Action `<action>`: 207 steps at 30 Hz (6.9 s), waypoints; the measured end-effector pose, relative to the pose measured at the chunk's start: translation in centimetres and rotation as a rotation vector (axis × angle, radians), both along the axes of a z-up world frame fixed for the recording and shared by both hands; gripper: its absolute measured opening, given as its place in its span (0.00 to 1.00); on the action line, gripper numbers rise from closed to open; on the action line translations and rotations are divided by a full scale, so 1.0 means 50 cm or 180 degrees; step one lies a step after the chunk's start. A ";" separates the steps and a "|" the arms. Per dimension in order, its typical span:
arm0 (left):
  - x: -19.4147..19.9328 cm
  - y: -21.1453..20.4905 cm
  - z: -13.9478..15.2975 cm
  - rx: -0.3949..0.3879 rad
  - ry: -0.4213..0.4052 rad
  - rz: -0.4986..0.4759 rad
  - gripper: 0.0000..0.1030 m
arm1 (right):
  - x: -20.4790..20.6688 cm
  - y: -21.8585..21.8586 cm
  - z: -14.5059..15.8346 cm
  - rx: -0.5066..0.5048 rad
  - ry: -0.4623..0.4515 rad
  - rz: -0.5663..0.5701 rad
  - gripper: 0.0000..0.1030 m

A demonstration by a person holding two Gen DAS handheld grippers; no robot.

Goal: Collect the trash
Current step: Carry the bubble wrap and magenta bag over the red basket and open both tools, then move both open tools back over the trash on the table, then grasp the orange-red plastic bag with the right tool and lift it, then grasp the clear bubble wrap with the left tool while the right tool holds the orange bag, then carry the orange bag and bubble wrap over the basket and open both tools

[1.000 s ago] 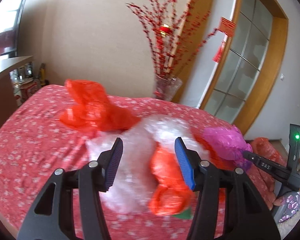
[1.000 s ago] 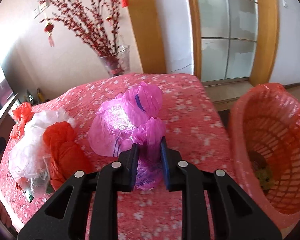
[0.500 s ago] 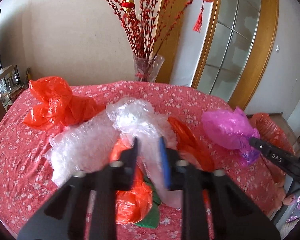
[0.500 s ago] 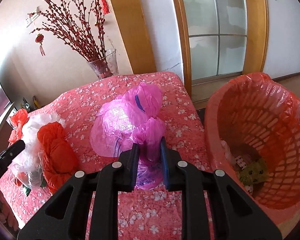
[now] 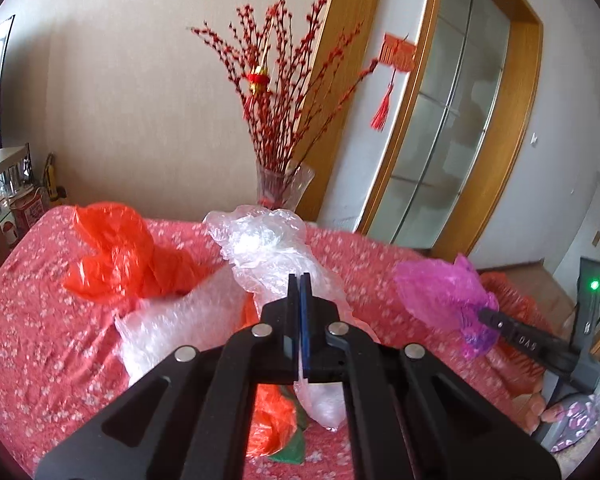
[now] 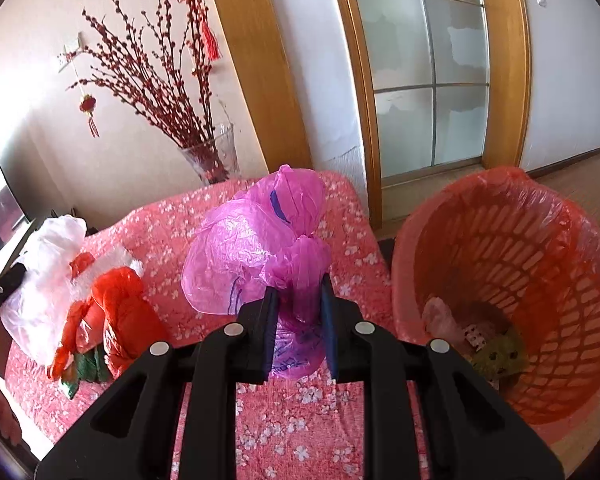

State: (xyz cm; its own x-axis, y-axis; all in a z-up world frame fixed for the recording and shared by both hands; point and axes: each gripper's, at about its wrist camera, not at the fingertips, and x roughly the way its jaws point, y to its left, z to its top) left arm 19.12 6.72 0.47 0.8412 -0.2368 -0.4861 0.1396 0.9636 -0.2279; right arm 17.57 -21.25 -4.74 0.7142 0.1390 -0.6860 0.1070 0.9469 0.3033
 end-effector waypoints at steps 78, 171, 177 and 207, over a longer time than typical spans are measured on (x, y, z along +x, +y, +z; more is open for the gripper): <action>0.016 -0.402 -0.038 0.0185 0.0049 -0.1027 0.47 | -0.160 -0.285 0.084 -0.0351 -0.0337 -0.1354 0.53; -0.042 0.113 0.019 0.0183 -0.0191 0.0402 0.07 | 0.002 0.157 0.007 -0.0149 0.0029 0.0699 0.32; -0.060 0.091 0.064 0.0118 -0.0376 0.0306 0.07 | -0.010 0.136 0.029 -0.0150 -0.0061 0.0643 0.32; -0.027 -0.277 0.128 -0.0266 -0.0564 -0.1010 0.07 | -0.108 -0.152 0.116 -0.0261 -0.0424 -0.0475 0.32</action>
